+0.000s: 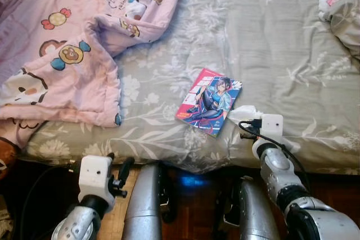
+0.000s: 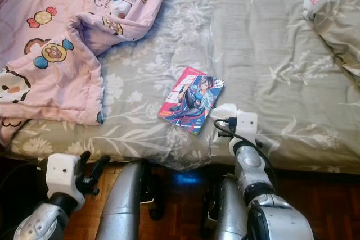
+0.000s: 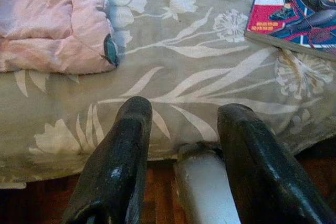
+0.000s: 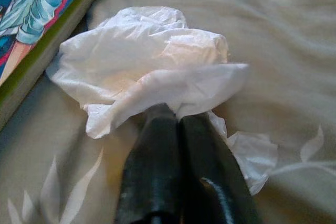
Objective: Clean up the room
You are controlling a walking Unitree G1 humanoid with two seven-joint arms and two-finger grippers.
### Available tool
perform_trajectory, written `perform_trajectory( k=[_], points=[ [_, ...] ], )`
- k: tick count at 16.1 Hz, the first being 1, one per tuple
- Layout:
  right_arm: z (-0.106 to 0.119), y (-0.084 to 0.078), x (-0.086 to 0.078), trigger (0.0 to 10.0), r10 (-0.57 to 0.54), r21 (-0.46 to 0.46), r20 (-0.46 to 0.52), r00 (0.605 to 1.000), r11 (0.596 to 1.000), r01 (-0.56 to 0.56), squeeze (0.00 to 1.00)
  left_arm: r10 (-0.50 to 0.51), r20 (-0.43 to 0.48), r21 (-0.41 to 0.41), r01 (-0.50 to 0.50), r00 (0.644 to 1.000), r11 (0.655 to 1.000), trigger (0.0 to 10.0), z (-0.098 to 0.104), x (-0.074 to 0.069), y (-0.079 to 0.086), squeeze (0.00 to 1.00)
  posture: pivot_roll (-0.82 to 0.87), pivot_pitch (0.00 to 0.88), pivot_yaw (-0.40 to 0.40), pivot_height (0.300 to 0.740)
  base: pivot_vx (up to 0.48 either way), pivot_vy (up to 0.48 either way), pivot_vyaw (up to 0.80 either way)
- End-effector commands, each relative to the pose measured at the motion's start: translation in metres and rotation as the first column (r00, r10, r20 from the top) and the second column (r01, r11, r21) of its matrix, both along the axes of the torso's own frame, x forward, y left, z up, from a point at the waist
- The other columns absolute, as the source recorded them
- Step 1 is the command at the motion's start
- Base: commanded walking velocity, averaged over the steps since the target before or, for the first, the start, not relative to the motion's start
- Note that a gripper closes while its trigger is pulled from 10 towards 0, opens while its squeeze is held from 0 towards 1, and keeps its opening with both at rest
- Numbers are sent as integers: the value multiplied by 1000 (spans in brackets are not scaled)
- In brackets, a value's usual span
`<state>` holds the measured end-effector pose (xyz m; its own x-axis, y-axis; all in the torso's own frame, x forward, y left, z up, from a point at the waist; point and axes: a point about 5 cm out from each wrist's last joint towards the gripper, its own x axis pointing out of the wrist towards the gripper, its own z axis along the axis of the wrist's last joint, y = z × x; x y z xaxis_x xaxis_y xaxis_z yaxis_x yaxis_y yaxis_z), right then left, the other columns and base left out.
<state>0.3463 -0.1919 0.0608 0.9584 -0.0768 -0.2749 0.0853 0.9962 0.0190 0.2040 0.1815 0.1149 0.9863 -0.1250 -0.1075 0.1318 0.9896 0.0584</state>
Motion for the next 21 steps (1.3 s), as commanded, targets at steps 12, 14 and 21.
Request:
perform_trajectory(
  k=[12,14,21],
  points=[
    [-20,-13,-46,10000,-67,93,217,974,995,47,0,116,-178,44,-109,977,993,10000,-86,25,27,0,153,223,-8,633,0,0,0],
    [-34,-7,-53,10000,-59,91,151,987,995,45,0,116,-210,56,-106,971,993,10000,-96,30,28,0,148,214,-12,653,0,0,0],
    [-87,-24,-95,10000,-141,35,-192,971,988,150,0,184,-382,102,-156,906,982,10000,-139,35,46,0,144,134,-16,738,0,0,0]
  ],
)
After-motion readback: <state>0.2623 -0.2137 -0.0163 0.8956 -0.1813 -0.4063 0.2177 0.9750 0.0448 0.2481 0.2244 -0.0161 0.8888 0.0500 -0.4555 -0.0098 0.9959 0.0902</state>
